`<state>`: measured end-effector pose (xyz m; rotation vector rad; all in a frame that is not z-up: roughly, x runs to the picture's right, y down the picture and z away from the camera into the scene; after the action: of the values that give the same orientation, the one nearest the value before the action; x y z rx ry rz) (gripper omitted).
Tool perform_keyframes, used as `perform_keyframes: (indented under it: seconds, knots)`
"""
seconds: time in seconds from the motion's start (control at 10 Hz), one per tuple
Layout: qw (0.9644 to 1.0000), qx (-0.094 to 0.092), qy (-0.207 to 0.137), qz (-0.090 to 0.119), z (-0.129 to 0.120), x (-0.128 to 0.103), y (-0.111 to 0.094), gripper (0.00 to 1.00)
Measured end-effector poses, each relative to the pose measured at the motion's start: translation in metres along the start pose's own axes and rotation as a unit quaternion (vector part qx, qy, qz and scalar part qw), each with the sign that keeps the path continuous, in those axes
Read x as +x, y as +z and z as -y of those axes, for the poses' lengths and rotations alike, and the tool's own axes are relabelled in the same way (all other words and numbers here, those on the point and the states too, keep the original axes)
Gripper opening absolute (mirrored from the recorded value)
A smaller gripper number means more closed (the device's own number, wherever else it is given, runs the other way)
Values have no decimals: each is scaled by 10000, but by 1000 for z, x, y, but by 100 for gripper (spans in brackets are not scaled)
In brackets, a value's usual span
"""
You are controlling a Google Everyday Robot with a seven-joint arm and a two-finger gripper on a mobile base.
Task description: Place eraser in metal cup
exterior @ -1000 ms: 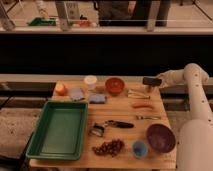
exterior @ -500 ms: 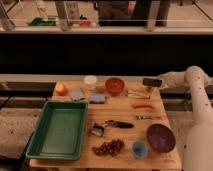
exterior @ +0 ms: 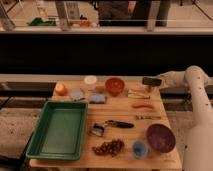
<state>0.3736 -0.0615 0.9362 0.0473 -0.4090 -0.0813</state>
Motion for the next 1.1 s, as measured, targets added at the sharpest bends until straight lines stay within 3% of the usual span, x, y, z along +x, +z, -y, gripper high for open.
perform_keyframes:
  seconds: [1.1]
  knots:
    - [9999,-41,-53,-101,1,6,19,3]
